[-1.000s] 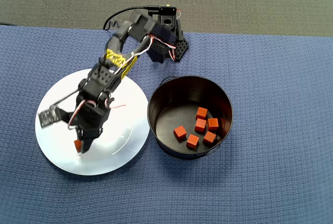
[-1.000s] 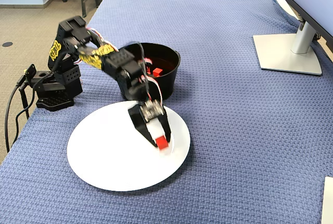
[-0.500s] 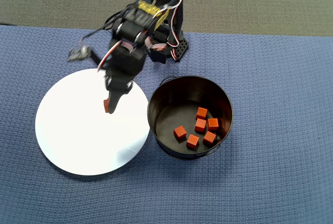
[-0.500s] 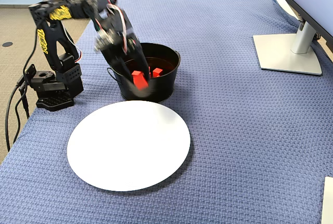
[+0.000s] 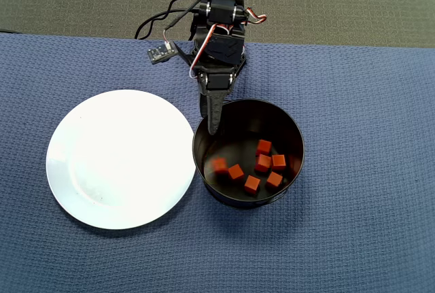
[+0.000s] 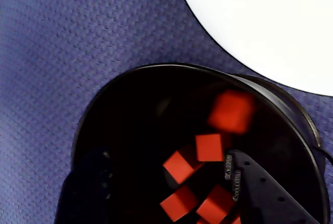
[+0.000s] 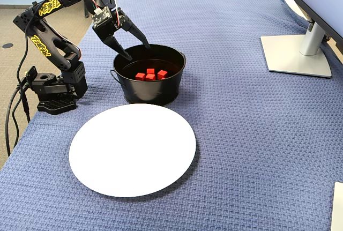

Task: Pick up the red cubes from the white plate and place them in the black recipient

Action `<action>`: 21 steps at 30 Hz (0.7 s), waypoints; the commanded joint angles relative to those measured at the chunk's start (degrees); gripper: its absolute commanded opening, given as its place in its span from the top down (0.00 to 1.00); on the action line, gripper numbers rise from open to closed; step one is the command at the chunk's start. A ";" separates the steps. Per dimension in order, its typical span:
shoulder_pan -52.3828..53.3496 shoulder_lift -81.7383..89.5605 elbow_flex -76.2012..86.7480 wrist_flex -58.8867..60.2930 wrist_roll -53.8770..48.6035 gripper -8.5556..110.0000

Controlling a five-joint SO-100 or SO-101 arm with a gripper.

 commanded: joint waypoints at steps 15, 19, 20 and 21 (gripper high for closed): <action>13.54 11.07 10.46 -3.52 6.50 0.87; 17.40 15.38 19.95 -8.00 7.73 0.87; 17.75 16.26 22.50 -8.79 7.73 0.87; 17.84 17.14 24.87 -9.32 7.73 0.87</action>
